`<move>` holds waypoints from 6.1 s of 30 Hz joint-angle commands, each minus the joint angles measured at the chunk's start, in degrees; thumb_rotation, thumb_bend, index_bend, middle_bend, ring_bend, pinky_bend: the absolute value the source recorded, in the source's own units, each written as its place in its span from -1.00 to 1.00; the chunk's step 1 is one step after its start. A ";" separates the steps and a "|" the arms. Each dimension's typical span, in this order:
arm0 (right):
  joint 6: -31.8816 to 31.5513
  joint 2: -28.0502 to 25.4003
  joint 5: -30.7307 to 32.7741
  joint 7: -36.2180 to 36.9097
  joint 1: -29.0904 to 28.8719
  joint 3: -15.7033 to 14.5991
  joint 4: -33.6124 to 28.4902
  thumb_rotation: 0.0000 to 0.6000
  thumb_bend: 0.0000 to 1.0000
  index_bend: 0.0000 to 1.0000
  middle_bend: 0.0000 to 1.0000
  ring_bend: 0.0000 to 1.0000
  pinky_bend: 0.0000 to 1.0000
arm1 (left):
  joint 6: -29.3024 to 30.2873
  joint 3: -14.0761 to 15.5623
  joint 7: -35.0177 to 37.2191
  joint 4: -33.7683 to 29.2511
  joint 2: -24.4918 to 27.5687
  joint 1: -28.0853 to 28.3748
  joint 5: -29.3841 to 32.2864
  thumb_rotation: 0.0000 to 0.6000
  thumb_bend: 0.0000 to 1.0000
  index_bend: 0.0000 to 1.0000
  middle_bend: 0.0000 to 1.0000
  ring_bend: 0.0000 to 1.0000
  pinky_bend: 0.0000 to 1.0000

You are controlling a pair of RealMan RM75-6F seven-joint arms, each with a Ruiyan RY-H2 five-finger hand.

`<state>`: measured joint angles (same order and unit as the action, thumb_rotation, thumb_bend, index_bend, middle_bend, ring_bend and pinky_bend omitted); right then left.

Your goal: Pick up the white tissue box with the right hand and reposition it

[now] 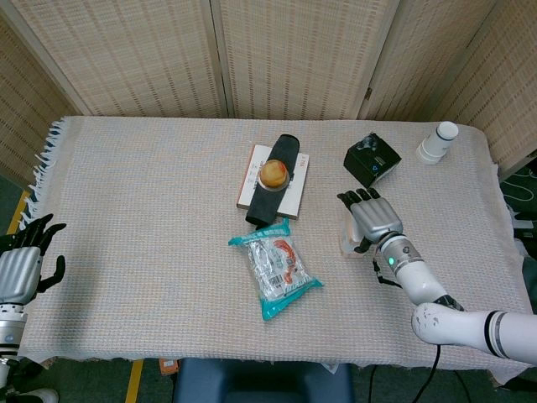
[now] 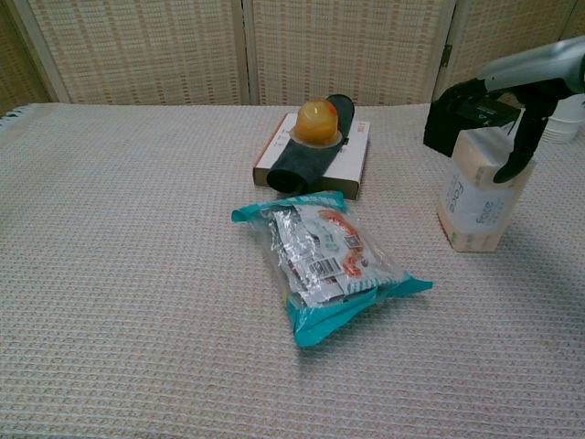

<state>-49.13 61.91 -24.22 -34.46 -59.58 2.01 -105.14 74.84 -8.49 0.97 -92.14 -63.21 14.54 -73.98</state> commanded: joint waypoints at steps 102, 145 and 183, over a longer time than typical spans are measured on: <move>-11.31 28.60 -64.01 105.61 21.42 3.52 56.81 1.00 -0.45 -0.01 -0.07 -0.50 -1.00 | -0.44 -0.17 -0.28 0.33 -0.25 0.11 0.71 1.00 0.09 -0.63 -1.00 -1.00 -0.77; 2.15 21.18 -60.61 83.80 20.76 -0.53 50.64 1.00 -0.53 -0.77 -0.44 -0.93 -1.00 | -1.32 0.13 -1.98 -0.17 -0.37 0.47 1.33 1.00 0.09 -0.64 -1.00 -1.00 -0.77; -30.23 6.02 -52.04 28.97 47.99 -2.01 21.77 1.00 -0.91 -0.99 -1.00 -1.00 -1.00 | -2.16 0.52 -2.93 0.84 -1.73 1.25 1.05 1.00 0.09 -0.64 -1.00 -1.00 -0.77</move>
<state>-80.18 69.26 -77.76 -4.86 -12.99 -0.37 -82.87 72.63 -7.96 -1.94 -91.34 -64.90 15.78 -72.91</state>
